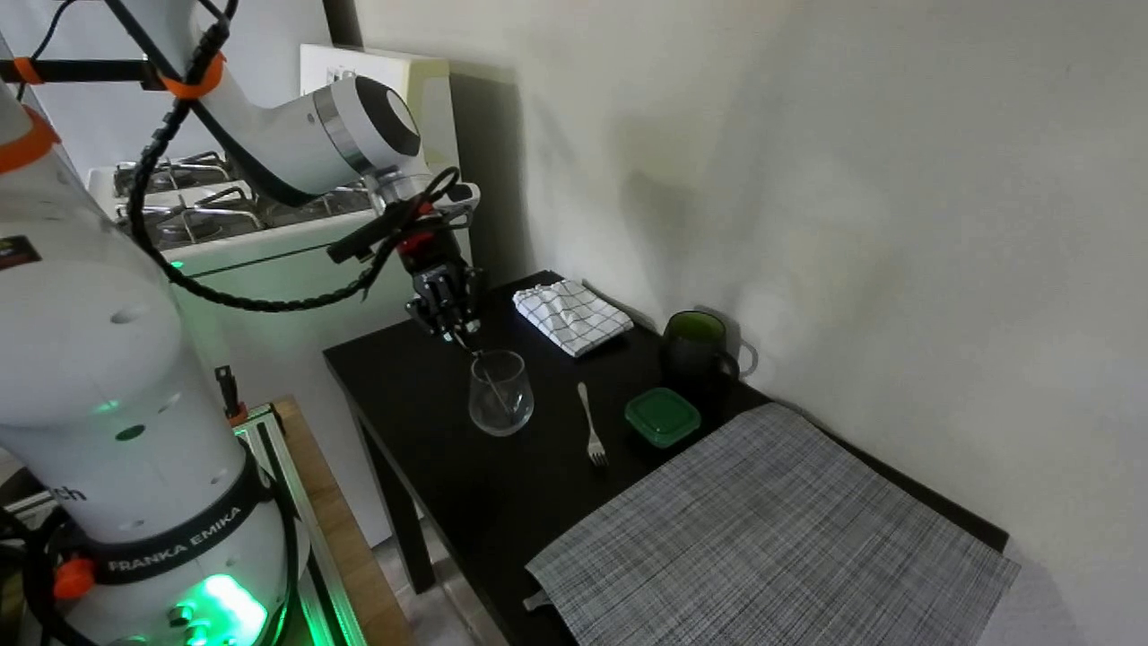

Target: Take the spoon out of the glass cup

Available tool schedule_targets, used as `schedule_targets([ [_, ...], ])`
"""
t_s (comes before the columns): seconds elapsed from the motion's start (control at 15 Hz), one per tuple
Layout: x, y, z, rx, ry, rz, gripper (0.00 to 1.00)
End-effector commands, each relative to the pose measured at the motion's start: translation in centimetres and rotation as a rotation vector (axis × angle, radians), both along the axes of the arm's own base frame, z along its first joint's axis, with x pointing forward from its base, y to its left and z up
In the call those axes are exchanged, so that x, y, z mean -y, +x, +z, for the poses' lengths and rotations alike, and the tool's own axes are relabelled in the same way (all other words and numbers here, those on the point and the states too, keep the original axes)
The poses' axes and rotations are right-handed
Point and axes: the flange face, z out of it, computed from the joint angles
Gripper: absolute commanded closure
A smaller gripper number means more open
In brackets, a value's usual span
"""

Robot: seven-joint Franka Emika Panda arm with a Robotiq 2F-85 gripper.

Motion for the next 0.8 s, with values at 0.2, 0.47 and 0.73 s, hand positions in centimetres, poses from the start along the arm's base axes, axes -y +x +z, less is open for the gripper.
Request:
schedule_targets([
  [0.2,0.2,0.0,-0.1,0.039,-0.009,0.009,0.97],
  [0.47,0.4,0.1,0.6,0.071,-0.029,0.003,0.97],
  [0.73,0.6,0.4,1.7,0.121,-0.053,0.009,0.97],
])
